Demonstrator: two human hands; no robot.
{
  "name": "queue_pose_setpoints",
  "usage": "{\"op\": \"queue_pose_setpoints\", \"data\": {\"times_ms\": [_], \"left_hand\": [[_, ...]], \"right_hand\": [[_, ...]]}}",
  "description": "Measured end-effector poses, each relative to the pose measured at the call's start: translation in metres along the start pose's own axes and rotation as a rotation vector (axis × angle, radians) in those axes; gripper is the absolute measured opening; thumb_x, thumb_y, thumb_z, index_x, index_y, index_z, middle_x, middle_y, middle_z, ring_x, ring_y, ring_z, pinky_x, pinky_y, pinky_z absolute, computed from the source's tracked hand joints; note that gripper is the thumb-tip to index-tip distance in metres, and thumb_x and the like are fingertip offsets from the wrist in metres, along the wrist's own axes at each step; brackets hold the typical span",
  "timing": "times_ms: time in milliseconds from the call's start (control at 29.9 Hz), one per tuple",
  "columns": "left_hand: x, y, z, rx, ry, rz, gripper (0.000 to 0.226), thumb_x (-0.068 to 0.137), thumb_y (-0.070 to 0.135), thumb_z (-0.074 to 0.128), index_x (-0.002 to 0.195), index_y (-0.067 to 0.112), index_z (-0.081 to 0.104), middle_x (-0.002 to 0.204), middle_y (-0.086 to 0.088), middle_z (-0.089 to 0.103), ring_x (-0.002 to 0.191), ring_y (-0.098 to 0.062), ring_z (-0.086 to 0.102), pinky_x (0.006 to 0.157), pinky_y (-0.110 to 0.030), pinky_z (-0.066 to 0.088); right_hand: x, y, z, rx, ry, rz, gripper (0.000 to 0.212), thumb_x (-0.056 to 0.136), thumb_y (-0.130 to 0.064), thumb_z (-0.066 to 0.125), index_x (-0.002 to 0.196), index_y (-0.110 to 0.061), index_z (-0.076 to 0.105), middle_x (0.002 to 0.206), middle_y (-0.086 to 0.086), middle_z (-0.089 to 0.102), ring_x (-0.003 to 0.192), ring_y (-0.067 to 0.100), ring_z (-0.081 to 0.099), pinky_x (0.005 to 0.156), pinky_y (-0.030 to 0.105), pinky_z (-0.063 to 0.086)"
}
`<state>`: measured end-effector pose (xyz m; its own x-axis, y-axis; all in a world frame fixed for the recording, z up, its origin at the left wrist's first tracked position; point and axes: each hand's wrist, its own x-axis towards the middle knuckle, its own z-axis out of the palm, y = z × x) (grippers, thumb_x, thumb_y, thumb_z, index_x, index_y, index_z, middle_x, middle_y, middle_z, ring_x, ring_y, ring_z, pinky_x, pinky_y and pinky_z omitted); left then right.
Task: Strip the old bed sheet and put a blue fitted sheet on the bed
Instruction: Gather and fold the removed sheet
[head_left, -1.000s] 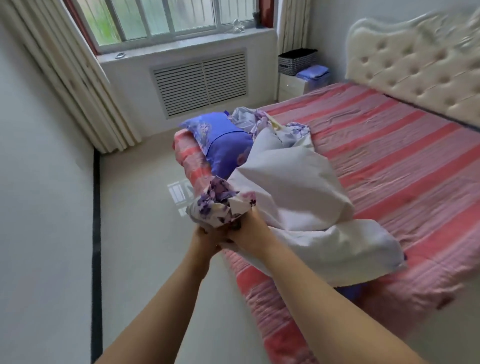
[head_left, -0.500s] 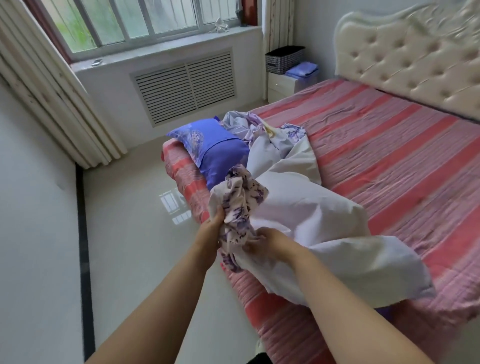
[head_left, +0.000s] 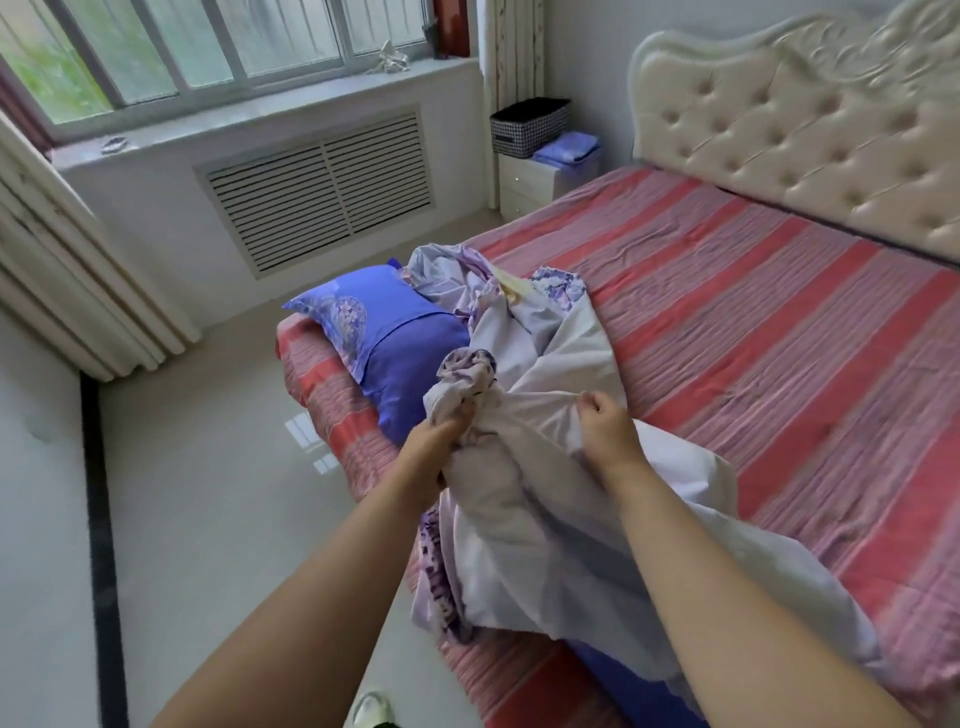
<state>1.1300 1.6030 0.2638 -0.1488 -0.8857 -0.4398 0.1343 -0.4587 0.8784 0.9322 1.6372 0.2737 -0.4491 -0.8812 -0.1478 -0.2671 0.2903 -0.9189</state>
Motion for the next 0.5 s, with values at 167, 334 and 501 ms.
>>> {"op": "queue_pose_setpoints", "data": {"times_ms": [167, 334, 501], "left_hand": [[0.051, 0.039, 0.000, 0.026, 0.217, 0.026, 0.075, 0.067, 0.078, 0.059, 0.110, 0.017, 0.062, 0.103, -0.005, 0.067, 0.096, -0.024, 0.064, 0.090, -0.041, 0.052], [0.124, 0.107, -0.020, -0.275, 0.078, 0.153, 0.063, 0.080, 0.071, 0.051, 0.113, 0.018, 0.063, 0.115, -0.008, 0.067, 0.103, -0.023, 0.065, 0.085, -0.037, 0.053], [0.177, 0.156, -0.049, -0.060, -0.416, 0.022, 0.042, 0.088, 0.035, 0.064, 0.120, 0.008, 0.061, 0.108, -0.013, 0.068, 0.093, -0.022, 0.069, 0.090, -0.035, 0.053]], "right_hand": [[0.041, -0.034, -0.045, 0.367, 0.427, 0.061, 0.030, 0.099, -0.025, 0.038, 0.072, -0.019, 0.050, 0.071, -0.004, 0.046, 0.074, 0.017, 0.045, 0.073, 0.030, 0.038], [0.063, -0.076, -0.089, 0.698, 0.788, 0.000, 0.021, 0.099, -0.021, 0.035, 0.085, -0.017, 0.051, 0.079, -0.003, 0.053, 0.070, 0.011, 0.052, 0.061, 0.020, 0.044], [0.071, -0.071, -0.047, 0.216, 0.906, 0.102, 0.050, 0.096, -0.034, 0.049, 0.139, -0.013, 0.032, 0.141, 0.016, 0.042, 0.117, 0.027, 0.050, 0.082, 0.019, 0.037]]}}
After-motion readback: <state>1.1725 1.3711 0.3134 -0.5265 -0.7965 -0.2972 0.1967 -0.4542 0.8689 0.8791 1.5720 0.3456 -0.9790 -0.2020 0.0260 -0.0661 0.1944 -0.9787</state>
